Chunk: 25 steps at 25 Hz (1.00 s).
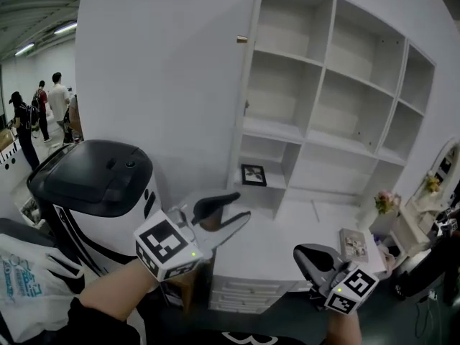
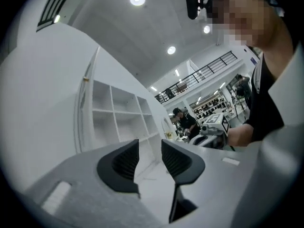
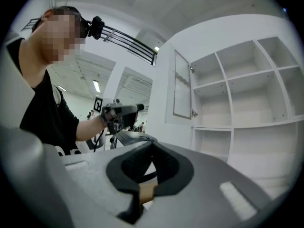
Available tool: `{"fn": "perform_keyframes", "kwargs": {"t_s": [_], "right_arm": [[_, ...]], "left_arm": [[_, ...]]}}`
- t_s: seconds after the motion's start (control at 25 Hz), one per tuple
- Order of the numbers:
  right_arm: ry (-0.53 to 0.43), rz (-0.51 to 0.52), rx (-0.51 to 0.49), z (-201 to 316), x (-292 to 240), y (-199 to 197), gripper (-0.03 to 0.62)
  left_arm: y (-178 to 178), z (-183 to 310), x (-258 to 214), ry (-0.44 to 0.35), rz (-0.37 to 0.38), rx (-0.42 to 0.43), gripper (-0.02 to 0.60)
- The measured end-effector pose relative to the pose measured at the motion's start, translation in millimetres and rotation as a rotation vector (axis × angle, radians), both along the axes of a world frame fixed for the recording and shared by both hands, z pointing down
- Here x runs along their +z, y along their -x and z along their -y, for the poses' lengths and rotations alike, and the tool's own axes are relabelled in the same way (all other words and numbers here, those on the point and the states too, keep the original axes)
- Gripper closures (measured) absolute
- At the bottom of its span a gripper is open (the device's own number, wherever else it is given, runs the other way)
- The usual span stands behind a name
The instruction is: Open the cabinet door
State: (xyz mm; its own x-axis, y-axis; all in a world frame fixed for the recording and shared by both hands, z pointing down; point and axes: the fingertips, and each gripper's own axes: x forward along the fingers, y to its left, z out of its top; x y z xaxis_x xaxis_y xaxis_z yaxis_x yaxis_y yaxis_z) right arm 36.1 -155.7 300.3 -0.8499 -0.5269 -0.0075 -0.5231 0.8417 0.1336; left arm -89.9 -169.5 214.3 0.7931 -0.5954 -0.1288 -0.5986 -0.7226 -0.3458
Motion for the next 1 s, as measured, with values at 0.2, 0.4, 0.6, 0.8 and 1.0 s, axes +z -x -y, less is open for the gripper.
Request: {"fn": "perform_keyframes", "kwargs": {"t_s": [0.2, 0.4, 0.6, 0.8, 1.0], "right_arm": [[0.016, 0.068, -0.046, -45.2, 18.3, -2.3, 0.592], [0.089, 0.125, 0.008, -71.8, 59.4, -17.7, 0.592], [0.141, 0.119, 0.061, -102.6, 98.5, -25.6, 0.592], [0.174, 0.127, 0.085, -129.0, 111.4, -30.0, 0.592], [0.177, 0.155, 0.096, -144.6, 107.8, -37.2, 0.592]], "left_arm": [[-44.0, -43.8, 89.4, 0.193, -0.060, 0.053, 0.491], [-73.5, -83.7, 153.2, 0.320, -0.135, 0.079, 0.560], [-80.6, -121.4, 192.2, 0.393, -0.204, 0.062, 0.571], [-77.0, -140.6, 198.2, 0.417, -0.239, 0.036, 0.571], [-77.1, -156.6, 182.9, 0.397, -0.243, 0.034, 0.571]]}}
